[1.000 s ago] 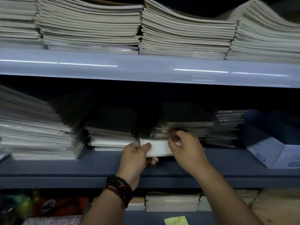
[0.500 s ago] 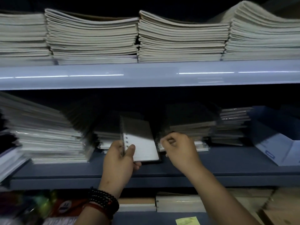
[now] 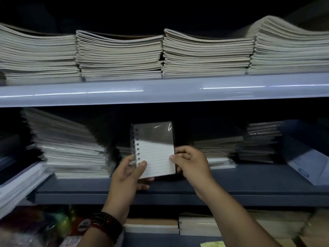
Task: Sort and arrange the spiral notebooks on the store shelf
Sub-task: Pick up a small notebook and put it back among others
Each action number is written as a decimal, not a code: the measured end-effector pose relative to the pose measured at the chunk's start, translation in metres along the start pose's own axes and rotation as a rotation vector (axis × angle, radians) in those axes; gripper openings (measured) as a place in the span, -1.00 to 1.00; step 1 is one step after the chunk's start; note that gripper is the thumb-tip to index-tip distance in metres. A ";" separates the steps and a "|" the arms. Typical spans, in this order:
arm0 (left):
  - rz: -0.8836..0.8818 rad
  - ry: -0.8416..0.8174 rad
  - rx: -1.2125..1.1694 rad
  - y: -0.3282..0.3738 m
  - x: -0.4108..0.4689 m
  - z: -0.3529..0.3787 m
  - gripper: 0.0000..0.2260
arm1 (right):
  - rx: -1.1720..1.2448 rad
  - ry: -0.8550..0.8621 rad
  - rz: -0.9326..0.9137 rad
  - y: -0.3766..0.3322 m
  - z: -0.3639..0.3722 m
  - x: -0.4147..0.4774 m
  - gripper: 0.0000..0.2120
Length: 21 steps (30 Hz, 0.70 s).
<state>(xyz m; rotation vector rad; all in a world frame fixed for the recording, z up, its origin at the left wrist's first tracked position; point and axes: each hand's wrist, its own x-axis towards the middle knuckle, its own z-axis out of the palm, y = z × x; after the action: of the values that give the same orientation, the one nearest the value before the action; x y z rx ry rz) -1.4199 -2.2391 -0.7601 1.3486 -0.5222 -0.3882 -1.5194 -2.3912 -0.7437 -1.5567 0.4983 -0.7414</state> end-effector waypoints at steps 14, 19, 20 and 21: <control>-0.038 -0.149 -0.245 0.014 -0.008 0.045 -0.76 | -0.073 -0.022 -0.026 -0.018 -0.056 -0.004 -0.82; -0.024 -0.132 -0.218 0.023 0.004 0.097 -0.95 | 0.047 0.174 -0.064 -0.025 -0.095 0.003 -0.86; -0.033 -0.131 -0.231 0.025 0.007 0.111 -0.93 | 0.094 0.216 -0.062 -0.027 -0.106 0.004 -0.90; -0.044 -0.125 -0.245 0.027 0.009 0.125 -0.89 | 0.168 0.248 -0.059 -0.029 -0.114 0.004 -0.95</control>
<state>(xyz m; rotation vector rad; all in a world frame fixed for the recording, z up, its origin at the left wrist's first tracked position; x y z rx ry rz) -1.4837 -2.3407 -0.7154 1.1053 -0.5308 -0.5571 -1.6007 -2.4711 -0.7125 -1.3345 0.5584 -1.0039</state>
